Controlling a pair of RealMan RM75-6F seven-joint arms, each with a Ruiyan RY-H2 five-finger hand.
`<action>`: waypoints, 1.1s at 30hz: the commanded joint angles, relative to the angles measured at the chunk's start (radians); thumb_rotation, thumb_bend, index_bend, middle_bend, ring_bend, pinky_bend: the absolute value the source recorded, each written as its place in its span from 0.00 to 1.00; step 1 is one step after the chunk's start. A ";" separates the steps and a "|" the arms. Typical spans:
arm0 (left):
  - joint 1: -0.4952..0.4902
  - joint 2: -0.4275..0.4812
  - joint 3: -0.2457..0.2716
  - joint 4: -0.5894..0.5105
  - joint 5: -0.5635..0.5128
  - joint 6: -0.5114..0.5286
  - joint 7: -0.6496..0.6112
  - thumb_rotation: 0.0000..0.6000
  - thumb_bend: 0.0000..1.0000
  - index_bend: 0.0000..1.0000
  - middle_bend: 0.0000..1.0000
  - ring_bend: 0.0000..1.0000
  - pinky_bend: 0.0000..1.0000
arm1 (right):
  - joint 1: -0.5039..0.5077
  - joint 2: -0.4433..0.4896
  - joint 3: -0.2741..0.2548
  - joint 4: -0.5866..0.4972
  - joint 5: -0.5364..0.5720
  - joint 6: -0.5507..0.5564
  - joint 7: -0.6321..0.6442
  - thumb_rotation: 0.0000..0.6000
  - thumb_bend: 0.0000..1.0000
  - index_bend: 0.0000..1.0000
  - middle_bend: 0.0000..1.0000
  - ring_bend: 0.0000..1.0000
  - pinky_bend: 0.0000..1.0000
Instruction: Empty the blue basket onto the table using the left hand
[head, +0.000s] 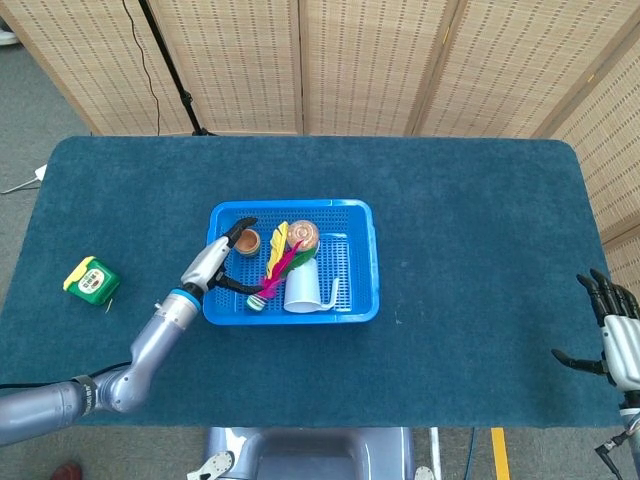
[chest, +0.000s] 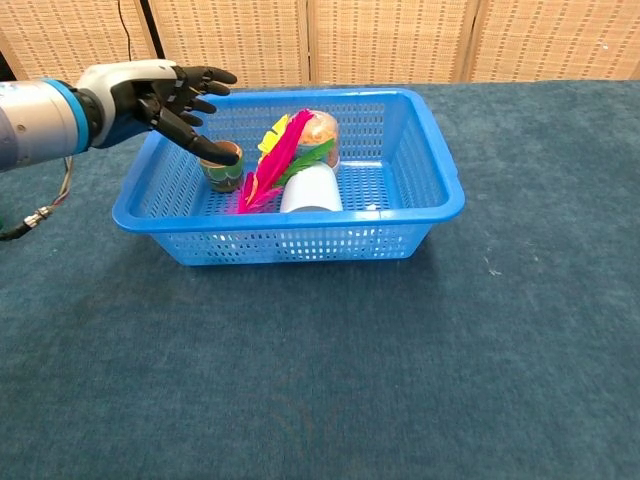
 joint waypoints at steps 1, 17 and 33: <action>-0.035 -0.060 -0.015 0.044 -0.057 0.013 0.031 1.00 0.02 0.00 0.00 0.00 0.00 | 0.004 -0.001 0.002 0.003 0.005 -0.007 -0.001 1.00 0.00 0.00 0.00 0.00 0.00; -0.066 -0.204 -0.057 0.165 -0.080 -0.002 -0.018 1.00 0.09 0.00 0.00 0.00 0.03 | 0.009 -0.001 0.003 0.006 0.011 -0.018 0.000 1.00 0.00 0.00 0.00 0.00 0.00; 0.005 -0.211 -0.068 0.100 0.112 -0.030 -0.208 1.00 0.12 0.00 0.00 0.00 0.09 | 0.010 -0.004 -0.002 0.001 0.002 -0.019 -0.014 1.00 0.00 0.00 0.00 0.00 0.00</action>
